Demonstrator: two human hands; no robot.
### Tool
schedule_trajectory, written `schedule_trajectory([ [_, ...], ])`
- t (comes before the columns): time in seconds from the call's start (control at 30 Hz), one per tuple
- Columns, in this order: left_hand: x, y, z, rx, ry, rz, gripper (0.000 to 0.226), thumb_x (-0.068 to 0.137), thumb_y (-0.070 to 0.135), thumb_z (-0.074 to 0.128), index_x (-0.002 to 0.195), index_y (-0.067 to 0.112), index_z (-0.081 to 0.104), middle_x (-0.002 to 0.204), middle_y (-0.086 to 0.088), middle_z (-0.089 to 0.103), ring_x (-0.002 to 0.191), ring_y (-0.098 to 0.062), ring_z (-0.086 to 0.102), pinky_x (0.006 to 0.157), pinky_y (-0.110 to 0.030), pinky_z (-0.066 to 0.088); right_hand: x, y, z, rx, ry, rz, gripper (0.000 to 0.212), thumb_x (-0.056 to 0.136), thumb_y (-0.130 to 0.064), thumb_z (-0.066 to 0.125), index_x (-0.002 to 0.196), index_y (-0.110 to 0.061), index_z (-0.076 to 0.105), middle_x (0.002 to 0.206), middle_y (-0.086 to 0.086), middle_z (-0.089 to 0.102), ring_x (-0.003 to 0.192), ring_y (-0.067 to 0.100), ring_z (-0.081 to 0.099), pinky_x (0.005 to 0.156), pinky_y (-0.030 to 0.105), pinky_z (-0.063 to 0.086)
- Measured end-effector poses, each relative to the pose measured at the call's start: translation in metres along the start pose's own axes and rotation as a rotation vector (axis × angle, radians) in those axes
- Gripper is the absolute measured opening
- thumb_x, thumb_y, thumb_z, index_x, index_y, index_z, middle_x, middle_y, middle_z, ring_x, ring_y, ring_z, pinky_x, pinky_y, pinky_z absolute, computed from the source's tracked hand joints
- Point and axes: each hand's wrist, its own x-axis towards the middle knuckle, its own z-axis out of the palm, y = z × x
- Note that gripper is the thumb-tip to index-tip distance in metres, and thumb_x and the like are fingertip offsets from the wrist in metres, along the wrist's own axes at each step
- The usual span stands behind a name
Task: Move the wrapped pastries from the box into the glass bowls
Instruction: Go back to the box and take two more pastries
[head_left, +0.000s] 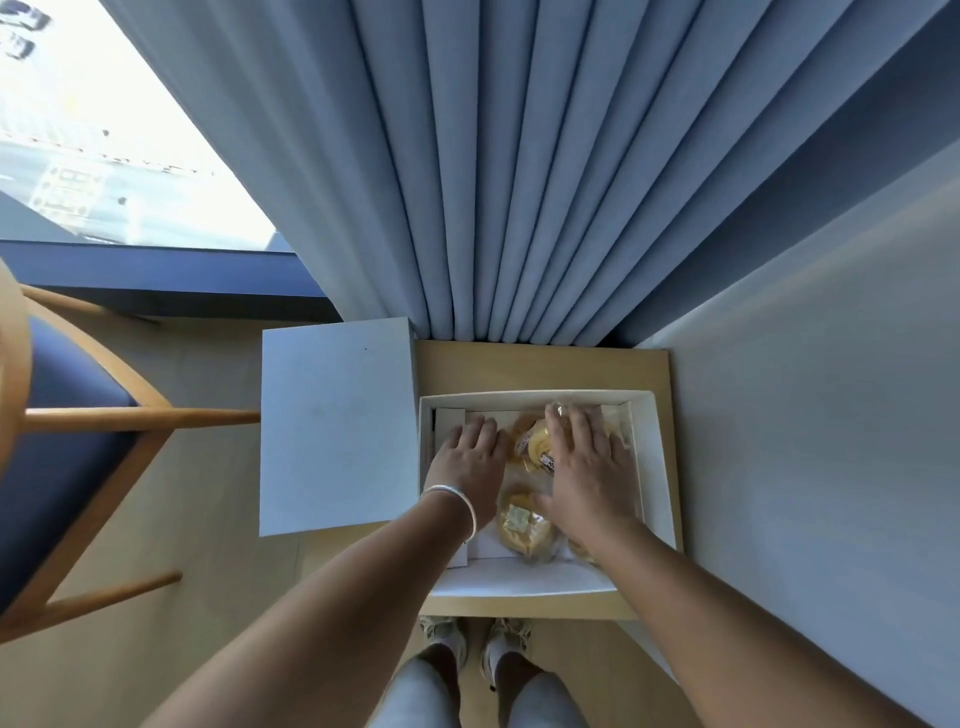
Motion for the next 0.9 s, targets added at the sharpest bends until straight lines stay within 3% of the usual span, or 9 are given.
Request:
schedule_trajectory([
  [0.13, 0.010, 0.002, 0.007, 0.057, -0.049, -0.012, 0.100, 0.080, 0.044, 0.070, 0.149, 0.008, 0.006, 0.156, -0.017, 0.014, 0.144, -0.034, 0.008, 0.116, -0.048, 0.013, 0.007, 0.007, 0.008, -0.036, 0.033, -0.009, 0.108, 0.085, -0.044, 0.066, 0.150, -0.023, -0.017, 0.162, 0.008, -0.001, 0.148, 0.029, 0.001, 0.119, 0.048, 0.010],
  [0.27, 0.013, 0.003, 0.010, 0.075, -0.044, -0.045, 0.066, 0.084, 0.023, 0.063, 0.139, 0.009, 0.030, 0.138, -0.016, 0.038, 0.132, -0.035, 0.028, 0.111, -0.046, 0.023, 0.011, 0.012, 0.011, -0.063, 0.096, -0.038, 0.089, 0.094, -0.035, 0.057, 0.153, -0.024, -0.008, 0.159, 0.007, 0.010, 0.147, 0.030, 0.008, 0.118, 0.046, 0.017],
  [0.37, 0.009, 0.003, 0.005, 0.086, -0.045, -0.022, 0.055, 0.082, 0.019, 0.063, 0.131, 0.012, 0.040, 0.127, -0.013, 0.046, 0.120, -0.034, 0.039, 0.104, -0.043, 0.031, 0.009, 0.011, 0.006, -0.050, 0.106, -0.066, 0.088, 0.091, -0.030, 0.061, 0.153, -0.024, -0.002, 0.156, 0.005, 0.018, 0.144, 0.027, 0.017, 0.114, 0.044, 0.025],
  [0.57, -0.019, 0.000, -0.019, 0.045, 0.104, -0.013, 0.051, 0.082, 0.026, 0.065, 0.127, 0.014, 0.044, 0.121, -0.010, 0.049, 0.113, -0.030, 0.044, 0.099, -0.040, 0.036, -0.011, 0.003, -0.031, -0.017, 0.169, -0.087, 0.087, 0.085, -0.033, 0.069, 0.150, -0.024, 0.012, 0.151, 0.001, 0.028, 0.136, 0.022, 0.031, 0.108, 0.039, 0.035],
  [0.73, -0.057, -0.015, -0.058, -0.053, 0.243, -0.032, 0.056, 0.075, 0.028, 0.067, 0.124, 0.016, 0.044, 0.120, -0.007, 0.048, 0.114, -0.029, 0.042, 0.104, -0.039, 0.034, -0.030, -0.013, -0.084, -0.030, 0.187, -0.125, 0.090, 0.083, -0.029, 0.068, 0.151, -0.025, 0.010, 0.152, -0.005, 0.024, 0.137, 0.018, 0.027, 0.108, 0.037, 0.034],
  [0.9, -0.117, -0.053, -0.096, -0.160, 0.357, -0.178, 0.059, 0.078, 0.027, 0.060, 0.131, 0.016, 0.038, 0.130, -0.006, 0.043, 0.124, -0.027, 0.036, 0.110, -0.036, 0.027, -0.038, -0.048, -0.142, -0.081, 0.235, -0.241, 0.094, 0.082, -0.030, 0.068, 0.153, -0.024, 0.005, 0.154, -0.006, 0.021, 0.139, 0.018, 0.025, 0.111, 0.038, 0.028],
])
